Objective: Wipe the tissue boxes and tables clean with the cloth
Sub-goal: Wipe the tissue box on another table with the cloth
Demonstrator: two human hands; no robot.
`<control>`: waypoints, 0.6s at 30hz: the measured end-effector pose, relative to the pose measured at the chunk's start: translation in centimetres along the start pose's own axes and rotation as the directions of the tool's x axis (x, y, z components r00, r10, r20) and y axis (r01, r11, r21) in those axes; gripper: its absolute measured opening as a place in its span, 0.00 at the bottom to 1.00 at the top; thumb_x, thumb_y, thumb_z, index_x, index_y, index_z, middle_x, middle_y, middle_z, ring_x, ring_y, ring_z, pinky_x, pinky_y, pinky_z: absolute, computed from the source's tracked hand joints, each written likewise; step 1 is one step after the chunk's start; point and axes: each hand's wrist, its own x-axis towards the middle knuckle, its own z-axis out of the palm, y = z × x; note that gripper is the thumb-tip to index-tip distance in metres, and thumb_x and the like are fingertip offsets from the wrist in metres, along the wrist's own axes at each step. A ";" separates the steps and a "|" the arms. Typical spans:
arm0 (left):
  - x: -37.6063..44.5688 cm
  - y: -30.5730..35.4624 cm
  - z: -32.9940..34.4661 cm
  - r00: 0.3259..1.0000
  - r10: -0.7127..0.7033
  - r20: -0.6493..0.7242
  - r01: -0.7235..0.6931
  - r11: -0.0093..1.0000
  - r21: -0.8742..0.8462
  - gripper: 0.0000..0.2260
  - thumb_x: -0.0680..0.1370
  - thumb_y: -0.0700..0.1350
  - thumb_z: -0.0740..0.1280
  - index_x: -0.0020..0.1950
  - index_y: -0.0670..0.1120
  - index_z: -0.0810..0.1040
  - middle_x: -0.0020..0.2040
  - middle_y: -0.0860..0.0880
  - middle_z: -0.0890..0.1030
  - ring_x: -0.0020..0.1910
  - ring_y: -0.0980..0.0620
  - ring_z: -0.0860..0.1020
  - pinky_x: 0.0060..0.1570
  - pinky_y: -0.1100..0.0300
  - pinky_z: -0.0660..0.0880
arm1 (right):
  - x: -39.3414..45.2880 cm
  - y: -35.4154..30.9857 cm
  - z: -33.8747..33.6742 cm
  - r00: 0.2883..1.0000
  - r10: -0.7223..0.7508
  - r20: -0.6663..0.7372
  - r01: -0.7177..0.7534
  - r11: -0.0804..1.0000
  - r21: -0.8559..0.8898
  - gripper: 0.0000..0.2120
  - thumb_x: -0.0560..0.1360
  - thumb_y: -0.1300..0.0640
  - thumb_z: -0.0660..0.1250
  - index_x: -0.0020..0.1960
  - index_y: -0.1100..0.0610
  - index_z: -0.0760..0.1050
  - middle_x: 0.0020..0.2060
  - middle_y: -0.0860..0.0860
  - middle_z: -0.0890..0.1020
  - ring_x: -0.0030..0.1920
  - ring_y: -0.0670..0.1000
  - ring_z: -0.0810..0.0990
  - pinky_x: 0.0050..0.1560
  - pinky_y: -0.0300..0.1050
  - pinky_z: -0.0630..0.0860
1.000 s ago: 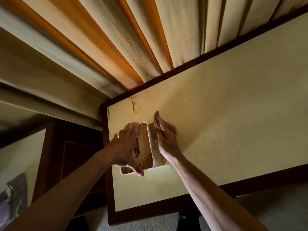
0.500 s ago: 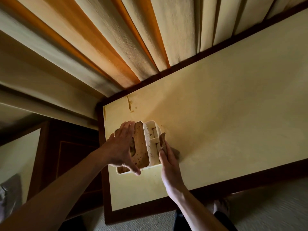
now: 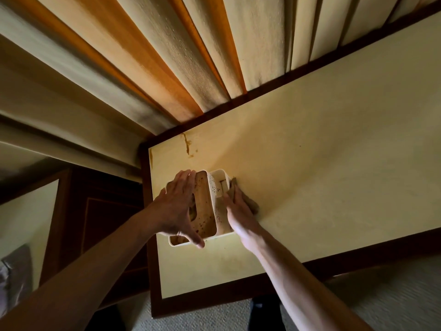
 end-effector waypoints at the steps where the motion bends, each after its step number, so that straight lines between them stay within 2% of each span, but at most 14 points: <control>1: 0.0 0.0 0.0 1.000 -0.003 0.009 0.003 1.000 0.001 0.74 0.52 0.77 0.73 0.75 0.53 0.24 0.78 0.54 0.27 0.78 0.46 0.30 0.78 0.40 0.48 | 0.7 -0.5 0.1 1.000 -0.003 -0.003 0.003 1.000 -0.021 0.28 0.83 0.42 0.50 0.78 0.39 0.42 0.79 0.44 0.49 0.77 0.50 0.54 0.75 0.60 0.57; 3: 0.1 0.0 0.0 1.000 -0.012 0.023 0.012 1.000 0.006 0.74 0.52 0.77 0.73 0.75 0.52 0.24 0.77 0.53 0.26 0.77 0.47 0.29 0.78 0.40 0.47 | 2.0 -1.3 0.2 1.000 -0.006 -0.008 0.005 0.999 -0.047 0.27 0.82 0.41 0.49 0.78 0.39 0.43 0.79 0.45 0.49 0.78 0.52 0.54 0.75 0.62 0.56; 7: 0.1 0.0 0.0 0.999 -0.019 0.033 0.019 1.000 0.015 0.74 0.52 0.77 0.73 0.76 0.52 0.24 0.77 0.52 0.25 0.76 0.46 0.28 0.78 0.39 0.46 | 3.8 -2.5 0.0 0.999 -0.037 -0.018 0.036 0.998 -0.048 0.24 0.84 0.44 0.51 0.78 0.41 0.52 0.77 0.48 0.59 0.75 0.54 0.61 0.74 0.61 0.59; 10: 0.1 0.1 0.0 0.999 -0.021 0.037 0.020 1.000 0.015 0.74 0.52 0.77 0.73 0.75 0.52 0.24 0.77 0.52 0.25 0.77 0.46 0.28 0.77 0.39 0.47 | 3.7 -2.4 0.3 0.985 -0.163 -0.061 0.165 0.986 0.023 0.20 0.84 0.54 0.55 0.75 0.46 0.64 0.74 0.44 0.66 0.74 0.48 0.64 0.75 0.51 0.60; 12: 0.1 0.1 0.0 0.999 -0.018 0.031 0.018 1.000 0.014 0.74 0.52 0.77 0.74 0.76 0.52 0.24 0.77 0.52 0.26 0.77 0.46 0.28 0.77 0.39 0.47 | 3.2 -1.9 0.3 0.970 -0.224 -0.090 0.228 0.973 0.037 0.19 0.83 0.60 0.56 0.73 0.49 0.69 0.70 0.45 0.72 0.70 0.46 0.70 0.73 0.49 0.65; 14: 0.1 0.1 -0.1 0.999 -0.017 0.033 0.017 1.000 0.015 0.74 0.52 0.77 0.74 0.75 0.51 0.23 0.77 0.52 0.25 0.76 0.46 0.28 0.78 0.39 0.47 | 2.0 -1.5 0.0 0.957 -0.279 -0.074 0.283 0.958 0.045 0.20 0.83 0.62 0.56 0.73 0.52 0.68 0.62 0.42 0.76 0.64 0.43 0.75 0.65 0.38 0.72; 16: 0.1 0.1 -0.1 0.999 -0.016 0.038 0.015 1.000 0.018 0.74 0.52 0.77 0.73 0.75 0.51 0.23 0.77 0.52 0.25 0.76 0.46 0.27 0.78 0.40 0.47 | 0.3 -1.4 -0.4 0.950 -0.310 -0.034 0.311 0.950 0.030 0.20 0.84 0.62 0.54 0.74 0.49 0.64 0.56 0.35 0.73 0.57 0.38 0.76 0.52 0.25 0.72; 18: 0.1 0.1 0.0 0.999 -0.014 0.036 0.013 1.000 0.018 0.75 0.51 0.78 0.72 0.75 0.51 0.23 0.77 0.52 0.25 0.76 0.46 0.28 0.78 0.40 0.47 | -1.1 -0.9 -0.7 0.947 -0.320 -0.004 0.320 0.946 0.060 0.20 0.84 0.61 0.52 0.71 0.41 0.64 0.54 0.33 0.71 0.52 0.30 0.76 0.49 0.24 0.72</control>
